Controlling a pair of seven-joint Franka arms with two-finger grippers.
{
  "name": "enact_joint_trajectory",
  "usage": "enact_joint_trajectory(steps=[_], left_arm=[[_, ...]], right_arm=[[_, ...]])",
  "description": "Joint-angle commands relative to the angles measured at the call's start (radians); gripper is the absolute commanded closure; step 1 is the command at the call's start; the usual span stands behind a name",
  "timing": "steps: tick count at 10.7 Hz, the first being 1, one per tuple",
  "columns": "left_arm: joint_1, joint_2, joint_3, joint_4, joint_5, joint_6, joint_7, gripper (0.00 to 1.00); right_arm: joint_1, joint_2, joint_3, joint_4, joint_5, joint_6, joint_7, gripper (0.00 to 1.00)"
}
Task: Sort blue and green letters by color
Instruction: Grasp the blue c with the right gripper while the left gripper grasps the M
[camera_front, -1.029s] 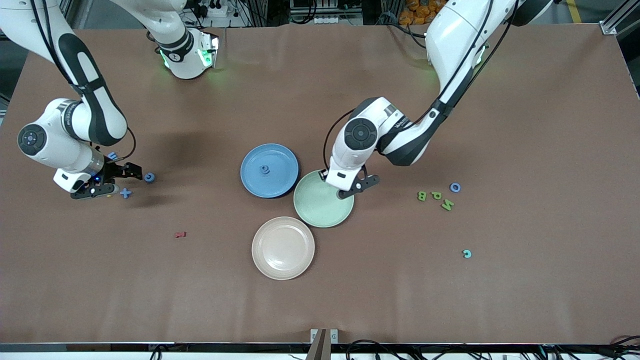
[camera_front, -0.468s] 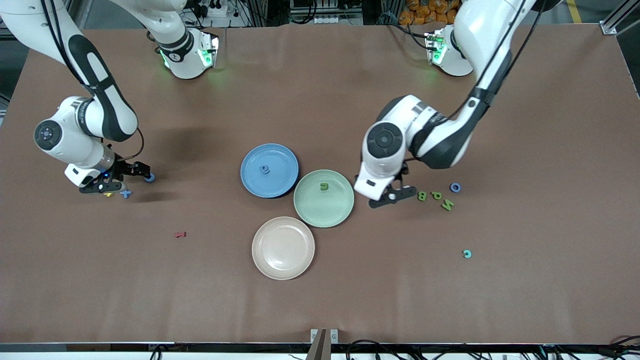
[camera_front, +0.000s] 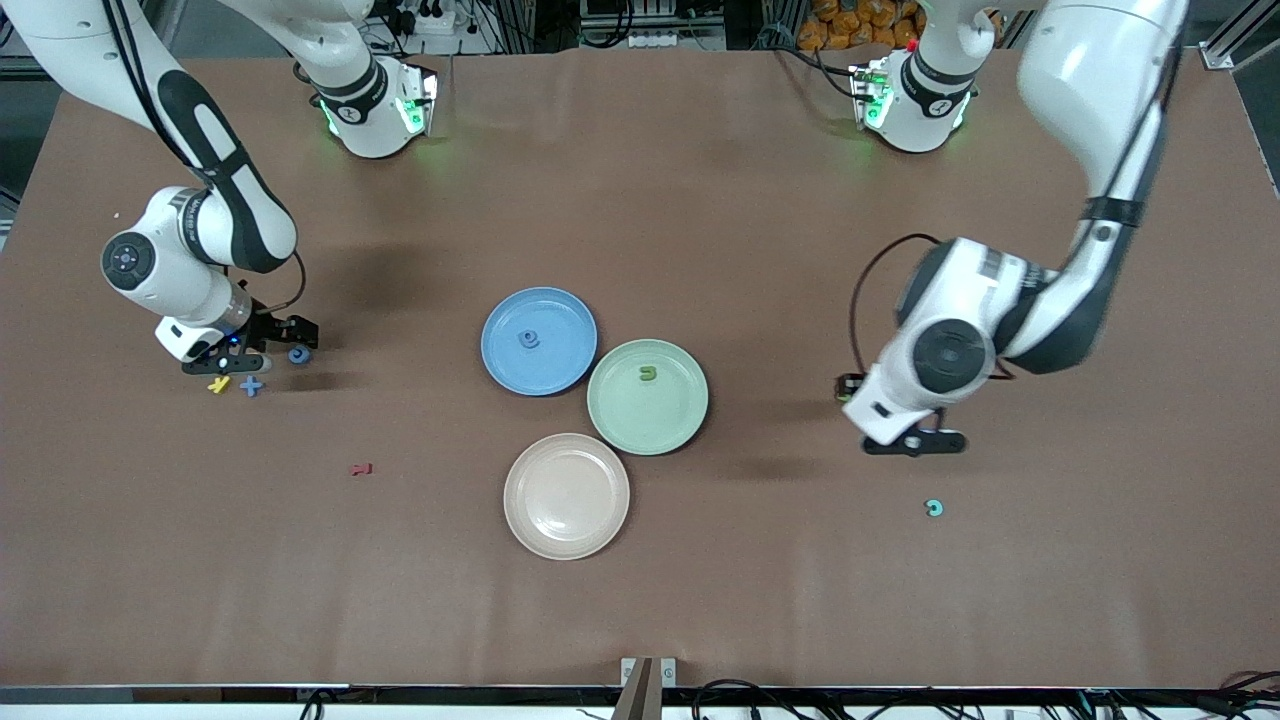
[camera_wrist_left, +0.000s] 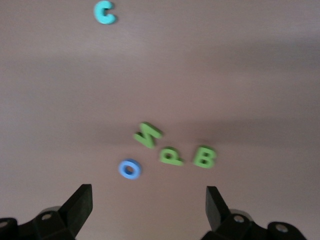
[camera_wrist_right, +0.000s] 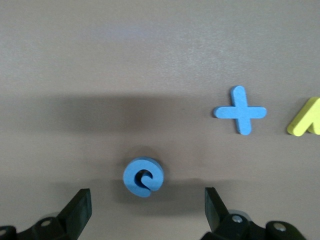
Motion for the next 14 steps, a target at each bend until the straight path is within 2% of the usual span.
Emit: enact_joint_trajectory(steps=[1,3,5,8,9,10,11,14], left_arm=[[0.149,-0.033,-0.027,-0.153,0.013,0.173,0.177,0.00],[0.209,-0.047,-0.028,-0.236,0.022,0.277,0.292,0.04],[0.234,-0.050,-0.028,-0.264,0.022,0.324,0.438,0.06],[0.232,-0.055,-0.028,-0.316,0.043,0.406,0.556,0.06],[0.234,-0.062,-0.028,-0.344,0.063,0.448,0.589,0.06],[0.234,-0.070,-0.028,-0.381,0.064,0.503,0.607,0.06],[0.234,-0.072,-0.028,-0.402,0.064,0.540,0.614,0.06],[0.232,-0.058,-0.028,-0.406,0.064,0.559,0.615,0.10]], right_arm=[[0.007,0.005,0.002,-0.022,-0.010,0.043,0.045,0.00],[0.018,0.020,0.002,-0.022,-0.010,0.080,0.062,0.00],[0.024,0.027,0.002,-0.022,-0.010,0.085,0.082,0.00],[0.035,0.040,0.000,-0.021,-0.010,0.104,0.085,0.02],[0.035,0.040,0.000,-0.021,-0.012,0.103,0.082,0.48],[0.035,0.040,0.000,-0.021,-0.010,0.103,0.082,0.90],[0.035,0.040,0.000,-0.021,-0.010,0.101,0.079,1.00],[0.030,0.039,0.000,-0.021,-0.010,0.097,0.070,1.00]])
